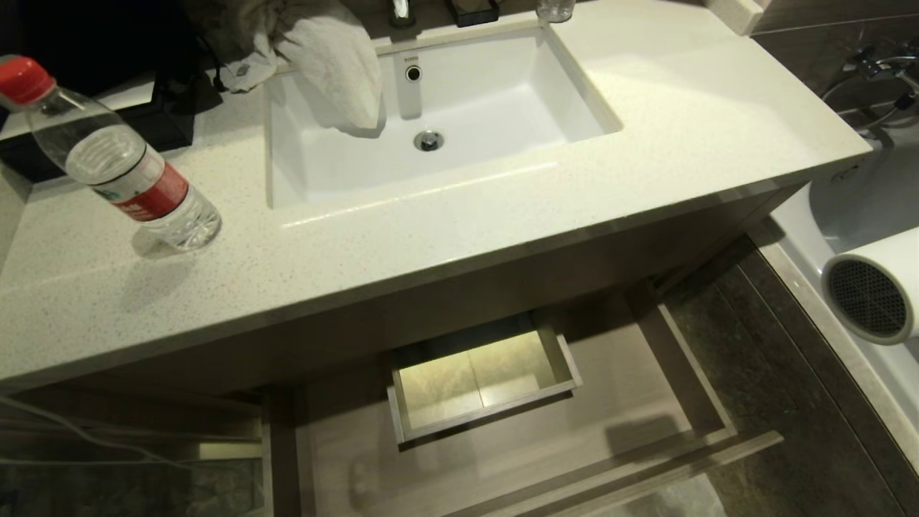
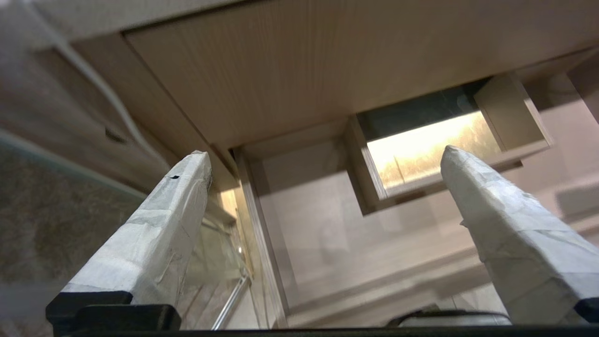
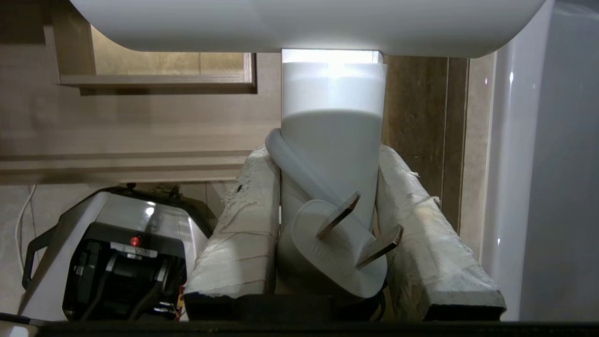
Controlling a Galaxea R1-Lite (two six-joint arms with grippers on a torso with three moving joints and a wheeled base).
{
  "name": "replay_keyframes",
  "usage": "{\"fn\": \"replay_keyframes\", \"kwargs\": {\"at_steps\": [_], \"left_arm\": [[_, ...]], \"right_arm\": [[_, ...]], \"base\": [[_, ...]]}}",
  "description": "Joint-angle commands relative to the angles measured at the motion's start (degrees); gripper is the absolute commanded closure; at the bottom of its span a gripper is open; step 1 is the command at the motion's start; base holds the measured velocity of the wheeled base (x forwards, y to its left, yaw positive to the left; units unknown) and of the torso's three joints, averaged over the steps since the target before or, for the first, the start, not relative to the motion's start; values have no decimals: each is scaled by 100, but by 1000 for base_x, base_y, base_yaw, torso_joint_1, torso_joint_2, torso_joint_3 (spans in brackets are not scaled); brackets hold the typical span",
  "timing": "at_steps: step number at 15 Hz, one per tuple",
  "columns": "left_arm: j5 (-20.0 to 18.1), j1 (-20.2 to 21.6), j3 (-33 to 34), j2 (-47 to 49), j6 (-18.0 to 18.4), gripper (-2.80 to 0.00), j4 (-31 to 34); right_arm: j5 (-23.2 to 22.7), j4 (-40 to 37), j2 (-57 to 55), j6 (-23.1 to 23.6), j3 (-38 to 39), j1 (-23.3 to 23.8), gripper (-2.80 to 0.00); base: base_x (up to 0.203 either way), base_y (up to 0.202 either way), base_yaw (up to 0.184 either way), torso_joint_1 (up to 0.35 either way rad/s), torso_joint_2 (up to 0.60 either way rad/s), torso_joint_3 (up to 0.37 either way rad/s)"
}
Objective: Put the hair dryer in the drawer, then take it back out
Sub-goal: Put it into the drawer
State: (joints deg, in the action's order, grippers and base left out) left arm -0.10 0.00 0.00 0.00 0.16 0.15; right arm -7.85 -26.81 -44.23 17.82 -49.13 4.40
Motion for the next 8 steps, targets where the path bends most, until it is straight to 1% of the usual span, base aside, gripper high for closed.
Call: {"fn": "replay_keyframes", "kwargs": {"at_steps": [1, 3, 4, 6, 8], "left_arm": [[1, 0, 0, 0, 2, -280, 2], [1, 0, 0, 0, 2, -280, 2], [1, 0, 0, 0, 2, -280, 2], [1, 0, 0, 0, 2, -280, 2], [1, 0, 0, 0, 2, -280, 2]], "right_arm": [[-6, -18, 55, 11, 18, -1, 0], [-15, -35, 82, 11, 26, -1, 0], [-15, -35, 82, 11, 26, -1, 0], [-15, -35, 82, 11, 26, -1, 0], [-13, -19, 92, 8, 45, -1, 0]], "base": [[0, 0, 0, -324, 116, -202], [0, 0, 0, -312, 103, -212], [0, 0, 0, -200, 52, -124], [0, 0, 0, -83, 28, -54], [0, 0, 0, 0, 0, 0]]}}
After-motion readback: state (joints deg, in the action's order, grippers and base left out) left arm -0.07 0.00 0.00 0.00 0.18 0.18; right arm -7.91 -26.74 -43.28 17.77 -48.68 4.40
